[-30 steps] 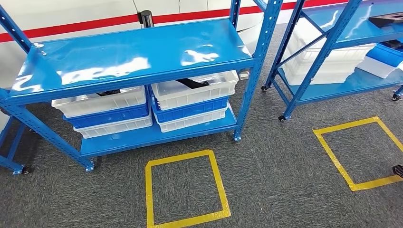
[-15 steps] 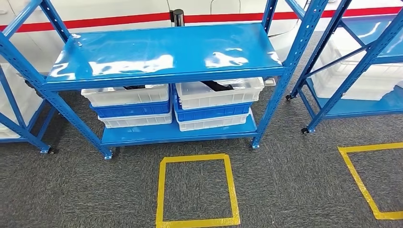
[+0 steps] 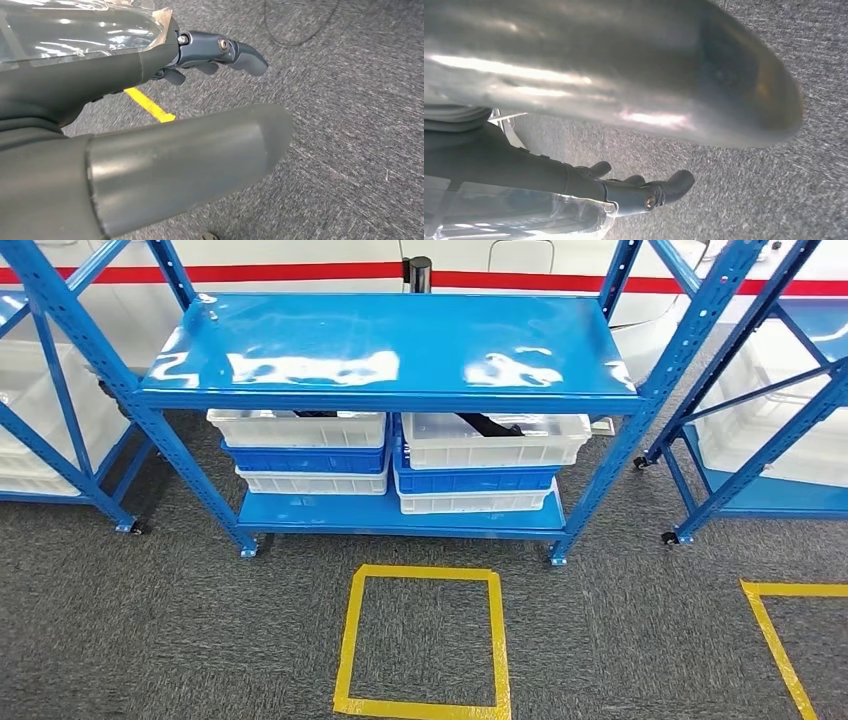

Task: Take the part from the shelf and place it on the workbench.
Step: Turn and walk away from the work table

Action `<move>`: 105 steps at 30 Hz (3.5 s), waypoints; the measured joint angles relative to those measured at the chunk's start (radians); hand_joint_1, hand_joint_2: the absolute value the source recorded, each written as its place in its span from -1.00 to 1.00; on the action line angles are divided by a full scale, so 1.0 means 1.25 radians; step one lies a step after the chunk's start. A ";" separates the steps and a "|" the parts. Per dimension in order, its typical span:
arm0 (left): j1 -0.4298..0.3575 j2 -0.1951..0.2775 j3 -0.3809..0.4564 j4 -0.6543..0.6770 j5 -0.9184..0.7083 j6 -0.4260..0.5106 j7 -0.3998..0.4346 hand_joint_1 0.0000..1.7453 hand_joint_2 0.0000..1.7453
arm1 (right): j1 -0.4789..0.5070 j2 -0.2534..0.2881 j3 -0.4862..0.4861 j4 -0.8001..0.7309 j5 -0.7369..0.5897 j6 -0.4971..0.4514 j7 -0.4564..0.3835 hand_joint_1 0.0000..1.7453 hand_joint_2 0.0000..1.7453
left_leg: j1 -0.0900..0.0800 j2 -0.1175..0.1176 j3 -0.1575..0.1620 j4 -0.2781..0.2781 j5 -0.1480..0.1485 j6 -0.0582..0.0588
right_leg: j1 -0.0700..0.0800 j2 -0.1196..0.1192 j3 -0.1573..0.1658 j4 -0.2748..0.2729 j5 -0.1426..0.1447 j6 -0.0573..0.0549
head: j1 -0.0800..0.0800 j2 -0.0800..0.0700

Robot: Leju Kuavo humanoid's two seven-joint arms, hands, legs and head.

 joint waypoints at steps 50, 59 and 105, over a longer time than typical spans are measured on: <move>0.001 -0.007 0.000 0.000 -0.010 0.003 0.004 -1.00 -1.00 | -0.007 0.004 -0.046 0.000 -0.015 -0.006 -0.058 -1.00 -1.00 | 0.003 -0.055 0.023 -0.029 0.010 0.032 | -0.009 0.067 -0.055 0.084 -0.036 0.017 | 0.004 0.000; 0.001 -0.009 0.000 0.000 -0.011 0.002 0.003 -1.00 -1.00 | -0.007 0.002 -0.058 0.000 -0.014 -0.008 -0.059 -1.00 -1.00 | -0.001 -0.009 0.030 -0.019 -0.006 0.010 | -0.013 0.020 -0.027 0.003 0.016 0.035 | 0.005 0.000; 0.001 -0.009 0.005 0.000 -0.002 0.012 0.007 -1.00 1.00 | -0.011 0.004 -0.056 0.000 0.045 -0.013 -0.038 -1.00 1.00 | 0.007 -0.042 0.037 -0.030 -0.001 0.005 | 0.002 0.068 -0.012 -0.016 0.029 0.009 | 0.005 0.000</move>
